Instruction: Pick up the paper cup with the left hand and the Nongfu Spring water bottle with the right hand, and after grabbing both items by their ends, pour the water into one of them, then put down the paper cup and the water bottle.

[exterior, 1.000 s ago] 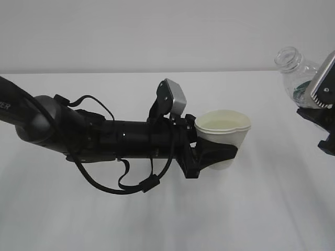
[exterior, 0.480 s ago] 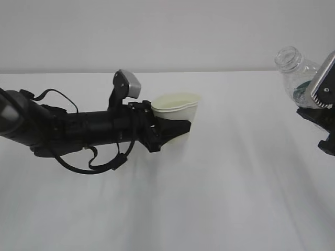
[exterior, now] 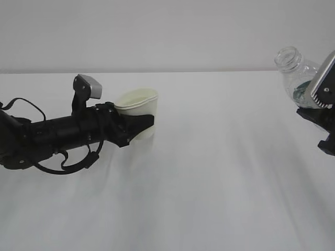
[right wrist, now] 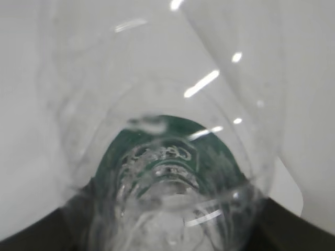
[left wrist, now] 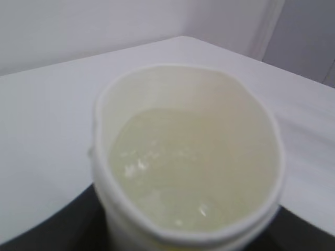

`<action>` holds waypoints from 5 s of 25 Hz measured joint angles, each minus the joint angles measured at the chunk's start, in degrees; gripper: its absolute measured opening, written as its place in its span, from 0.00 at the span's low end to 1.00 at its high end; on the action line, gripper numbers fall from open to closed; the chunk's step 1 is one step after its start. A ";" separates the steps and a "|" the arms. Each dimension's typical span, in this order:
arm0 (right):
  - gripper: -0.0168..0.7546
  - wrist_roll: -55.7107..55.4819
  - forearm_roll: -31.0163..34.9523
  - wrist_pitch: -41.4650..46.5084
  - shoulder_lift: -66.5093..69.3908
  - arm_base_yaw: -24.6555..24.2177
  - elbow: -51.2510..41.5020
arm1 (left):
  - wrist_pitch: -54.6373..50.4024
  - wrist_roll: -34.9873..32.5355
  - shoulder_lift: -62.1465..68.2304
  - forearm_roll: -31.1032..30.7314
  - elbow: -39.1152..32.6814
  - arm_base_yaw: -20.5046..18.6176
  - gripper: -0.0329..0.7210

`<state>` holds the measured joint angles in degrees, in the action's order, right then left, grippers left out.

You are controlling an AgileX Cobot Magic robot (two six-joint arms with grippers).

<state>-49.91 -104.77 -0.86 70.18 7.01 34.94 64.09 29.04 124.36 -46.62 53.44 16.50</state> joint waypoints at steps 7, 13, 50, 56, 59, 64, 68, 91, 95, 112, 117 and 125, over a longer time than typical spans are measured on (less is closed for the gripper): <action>0.55 -0.48 0.00 0.00 0.00 0.00 0.00 | 0.00 -9.86 0.00 6.81 -5.93 -1.18 0.59; 0.55 -0.85 0.00 0.00 0.00 0.00 0.00 | 0.00 -15.72 0.00 12.83 -8.68 -1.18 0.59; 0.55 20.43 29.72 1.28 0.00 0.00 0.00 | 0.16 -24.73 0.46 36.05 -11.08 -1.52 0.57; 0.55 29.39 39.42 1.50 0.00 0.00 0.00 | 1.44 -24.86 3.40 36.27 -9.97 -1.52 0.57; 0.55 34.30 44.91 1.70 0.00 0.00 0.00 | 1.54 -24.86 3.50 36.27 -9.76 -1.52 0.57; 0.55 39.78 51.29 2.30 0.00 0.00 0.00 | 1.43 -24.86 3.77 36.27 -9.36 -1.52 0.57; 0.55 42.48 54.13 2.30 0.00 0.00 0.00 | 1.43 -24.86 3.77 36.27 -9.36 -1.52 0.57; 0.55 43.24 54.18 2.30 0.00 0.00 0.00 | 1.45 -24.86 3.90 36.27 -11.02 -1.52 0.93; 0.55 42.85 54.18 2.30 0.00 0.00 0.00 | 1.45 -24.86 3.23 36.27 -12.49 -1.52 0.93; 0.55 42.23 54.18 -1.29 0.25 0.00 -1.62 | 1.55 -24.86 -1.20 33.81 -15.00 -1.52 0.87; 0.55 42.23 54.05 -3.76 3.00 0.00 -1.66 | 1.55 -24.86 -1.20 32.02 -15.00 -1.52 0.86; 0.55 42.15 55.57 -7.24 8.09 -0.14 -1.66 | 1.55 -24.86 -1.20 33.00 -15.00 -1.52 0.84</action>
<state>-7.76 -49.21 -8.10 78.27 6.87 33.28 65.64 4.18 123.16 -13.62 38.44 14.99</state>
